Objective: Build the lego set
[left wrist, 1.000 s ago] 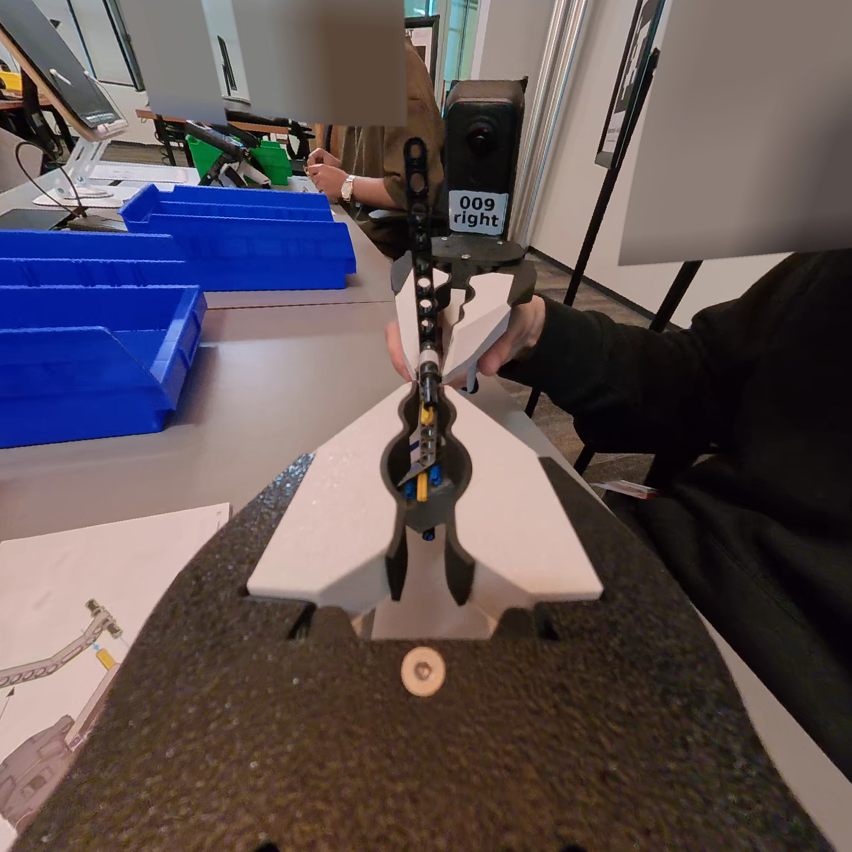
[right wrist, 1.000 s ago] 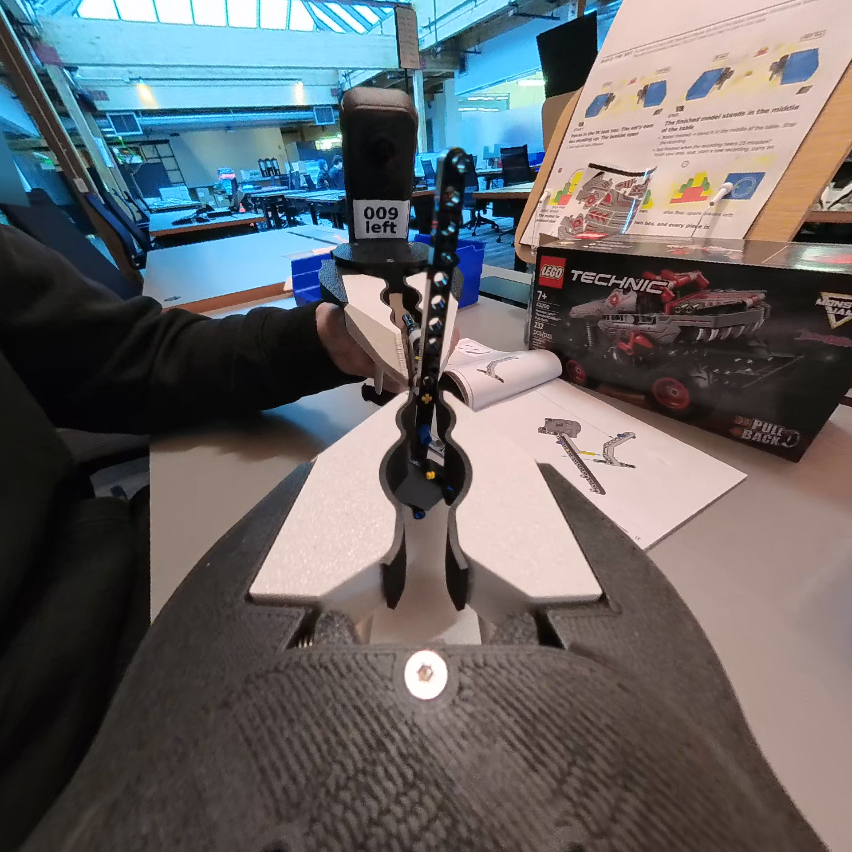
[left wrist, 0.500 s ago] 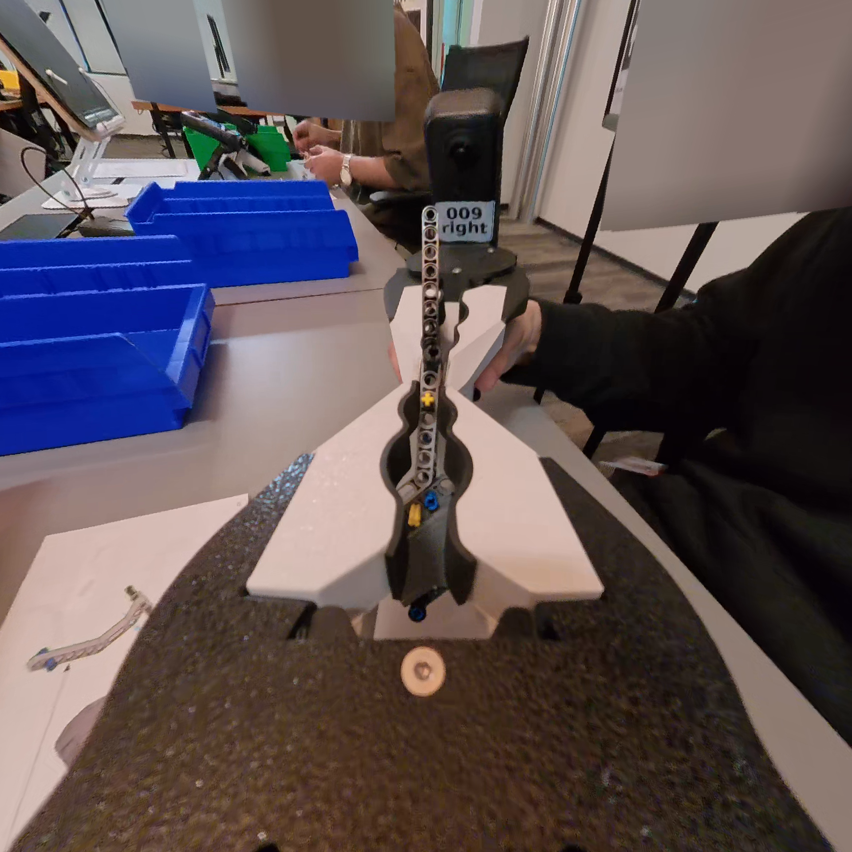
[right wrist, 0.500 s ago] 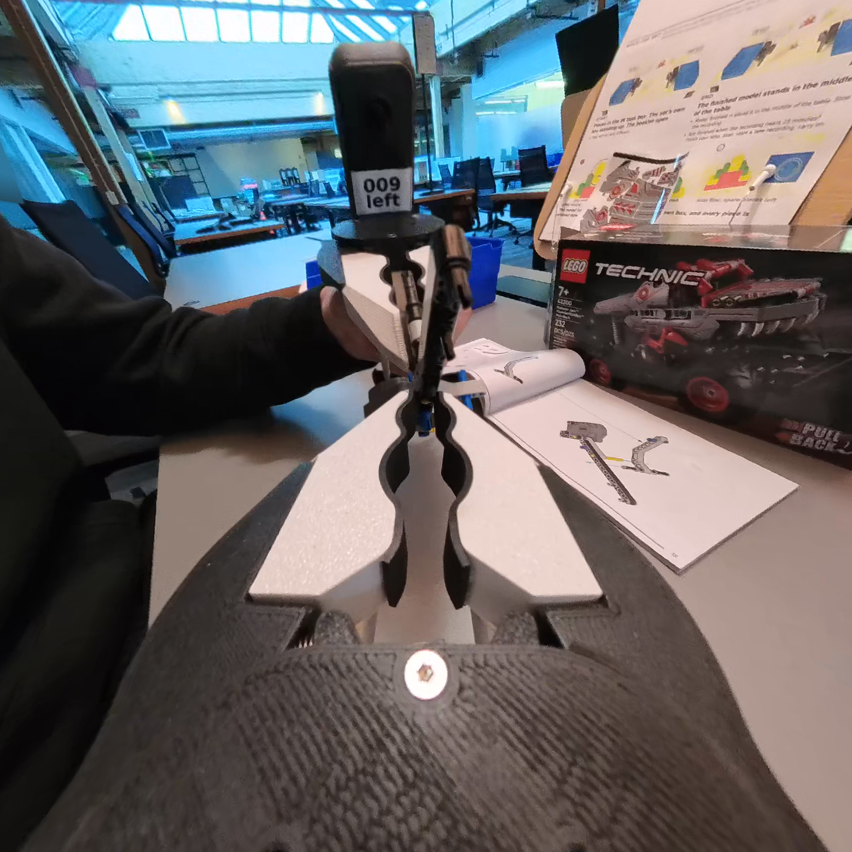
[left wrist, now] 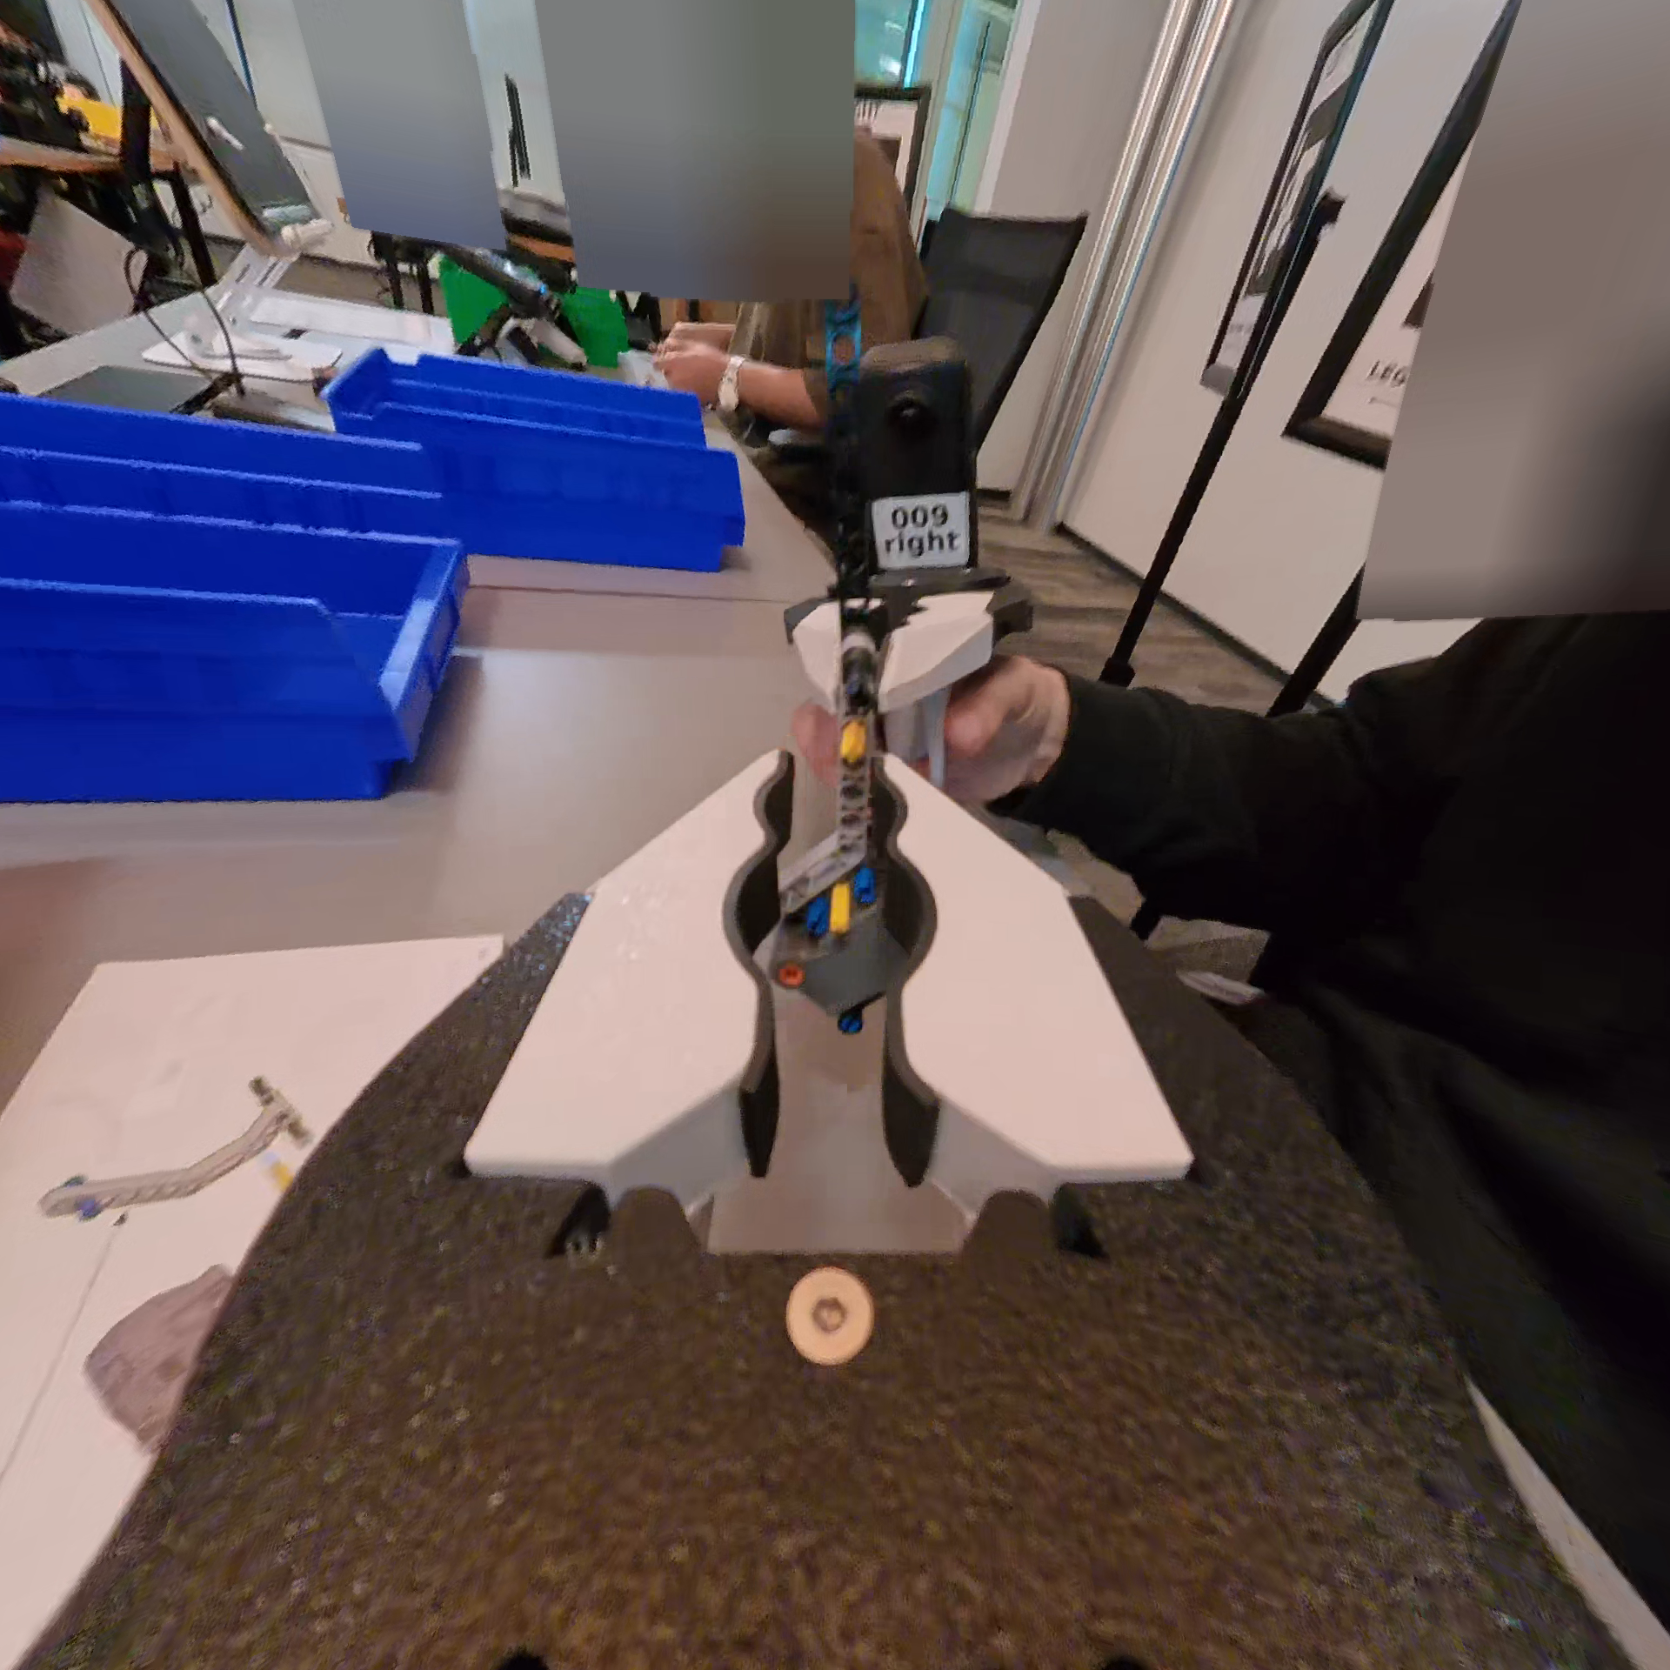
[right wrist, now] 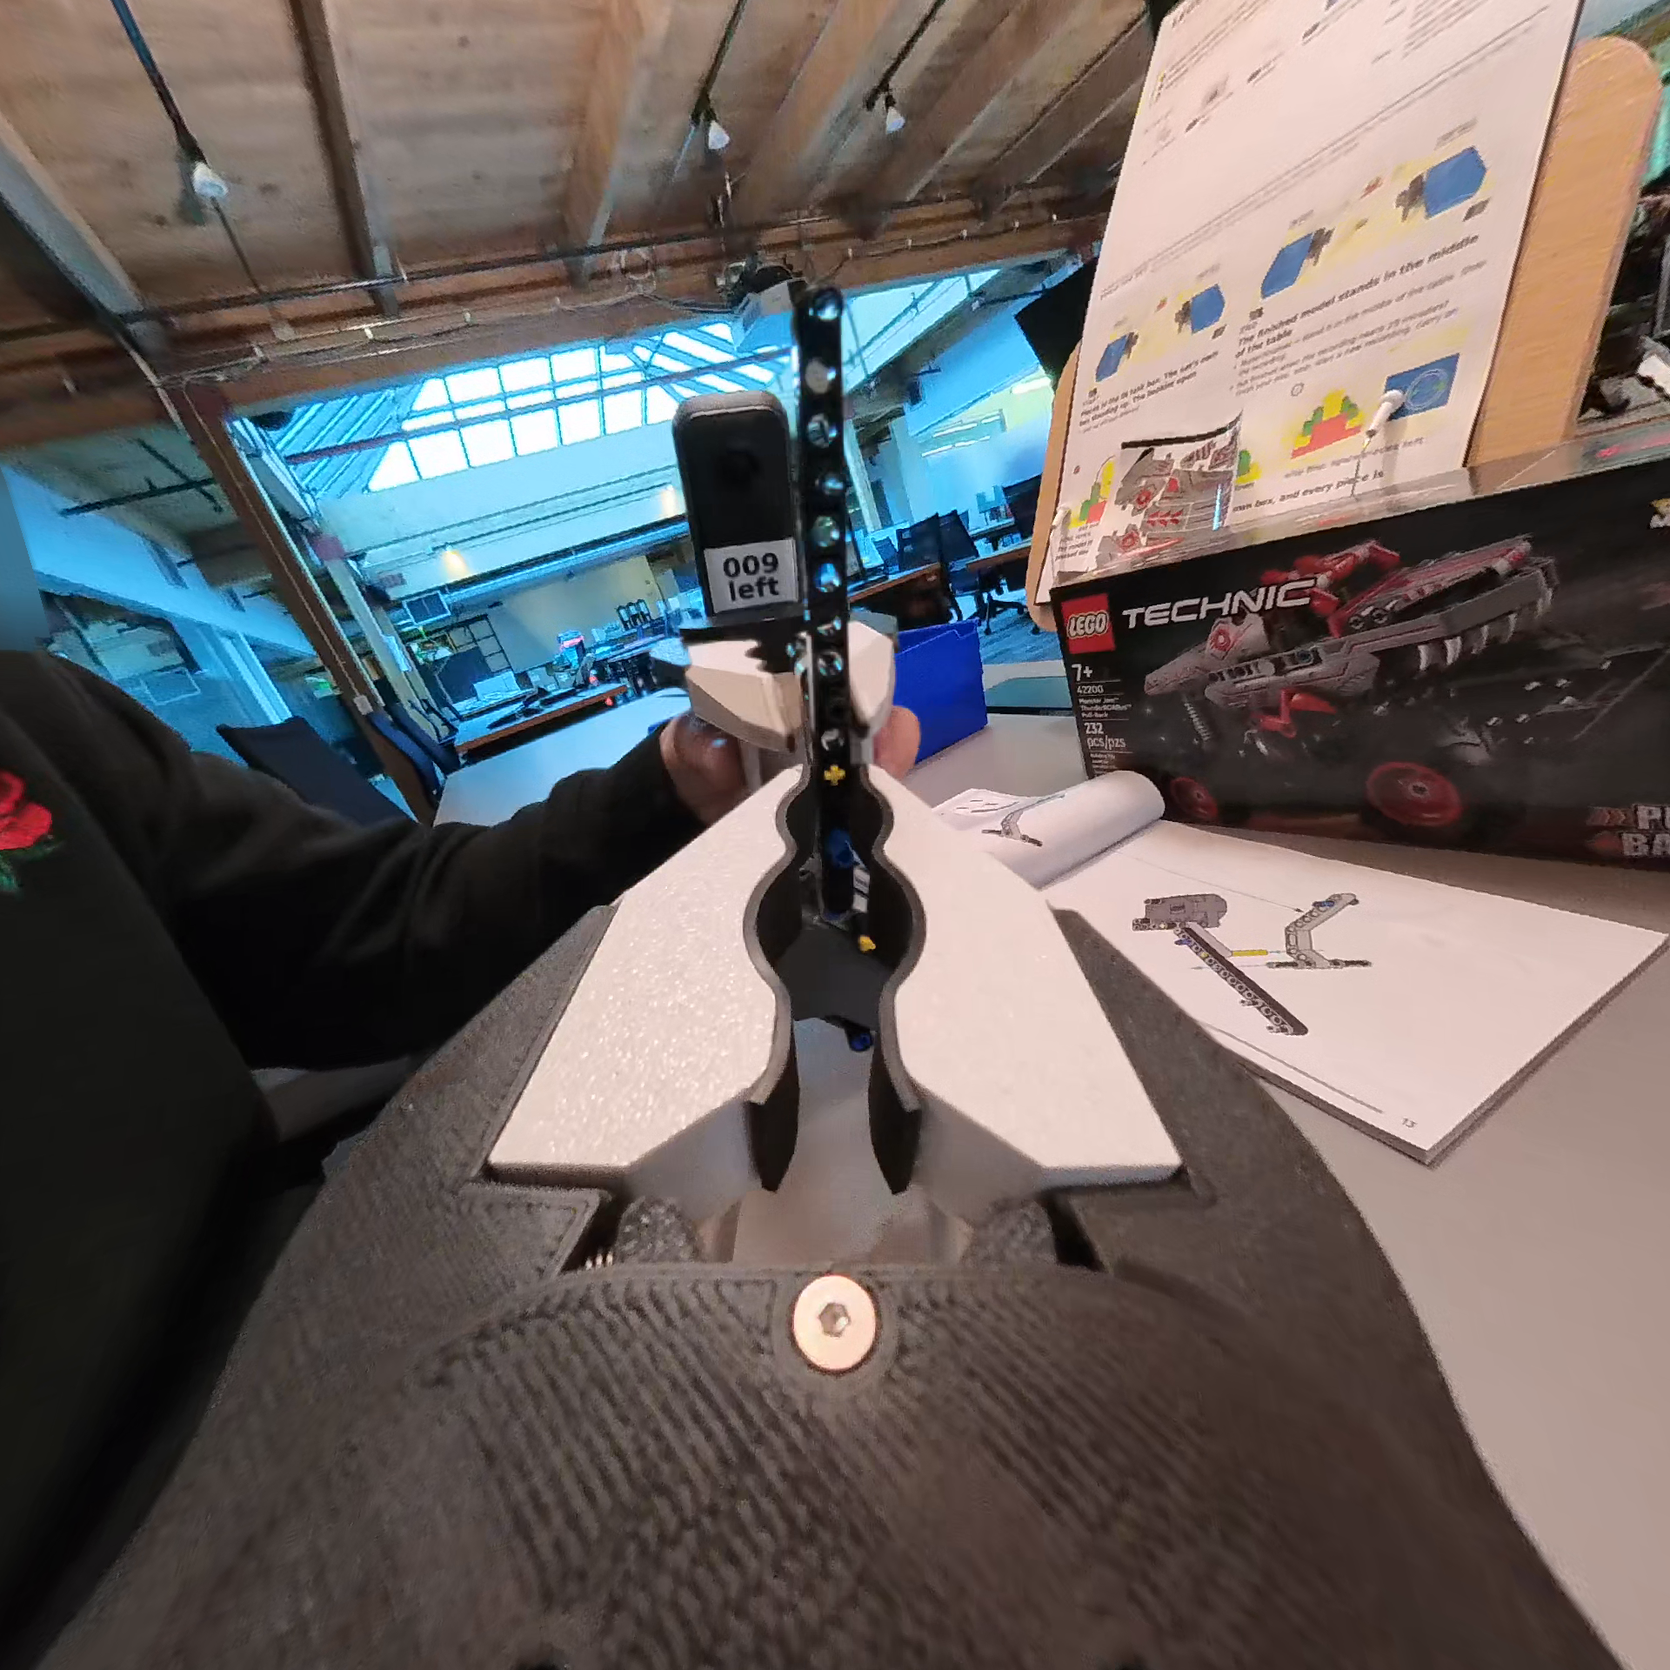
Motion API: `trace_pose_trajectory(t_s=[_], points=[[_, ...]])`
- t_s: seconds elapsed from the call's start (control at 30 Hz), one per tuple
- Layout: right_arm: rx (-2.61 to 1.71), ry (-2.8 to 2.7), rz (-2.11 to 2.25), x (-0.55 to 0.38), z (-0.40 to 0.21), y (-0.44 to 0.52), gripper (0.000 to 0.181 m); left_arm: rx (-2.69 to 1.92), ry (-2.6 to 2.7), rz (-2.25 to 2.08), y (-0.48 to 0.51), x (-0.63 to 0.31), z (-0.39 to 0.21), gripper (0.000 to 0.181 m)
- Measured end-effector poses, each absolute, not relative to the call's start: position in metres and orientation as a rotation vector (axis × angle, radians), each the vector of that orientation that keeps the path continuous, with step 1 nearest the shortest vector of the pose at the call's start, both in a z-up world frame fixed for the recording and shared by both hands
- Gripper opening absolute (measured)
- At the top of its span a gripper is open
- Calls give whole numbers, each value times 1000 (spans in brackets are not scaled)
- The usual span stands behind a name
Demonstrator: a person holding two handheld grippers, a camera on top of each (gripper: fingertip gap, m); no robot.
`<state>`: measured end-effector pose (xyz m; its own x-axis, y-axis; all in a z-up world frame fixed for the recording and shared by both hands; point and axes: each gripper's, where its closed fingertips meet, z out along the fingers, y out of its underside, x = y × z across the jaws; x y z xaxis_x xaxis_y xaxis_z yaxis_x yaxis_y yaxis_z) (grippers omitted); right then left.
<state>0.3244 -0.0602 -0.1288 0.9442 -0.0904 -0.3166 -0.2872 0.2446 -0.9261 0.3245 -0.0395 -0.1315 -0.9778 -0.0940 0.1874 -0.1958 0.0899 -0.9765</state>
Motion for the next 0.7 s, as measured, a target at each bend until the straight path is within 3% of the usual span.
trace_pose_trajectory(t_s=[0.2,0.7], points=[[-1369,321,130,319,-132,-50,4,227,-2353,1965,-50,315,-145,6],[-1453,309,81,318,-139,-48,4,209,-2373,1995,-49,315,-142,5]])
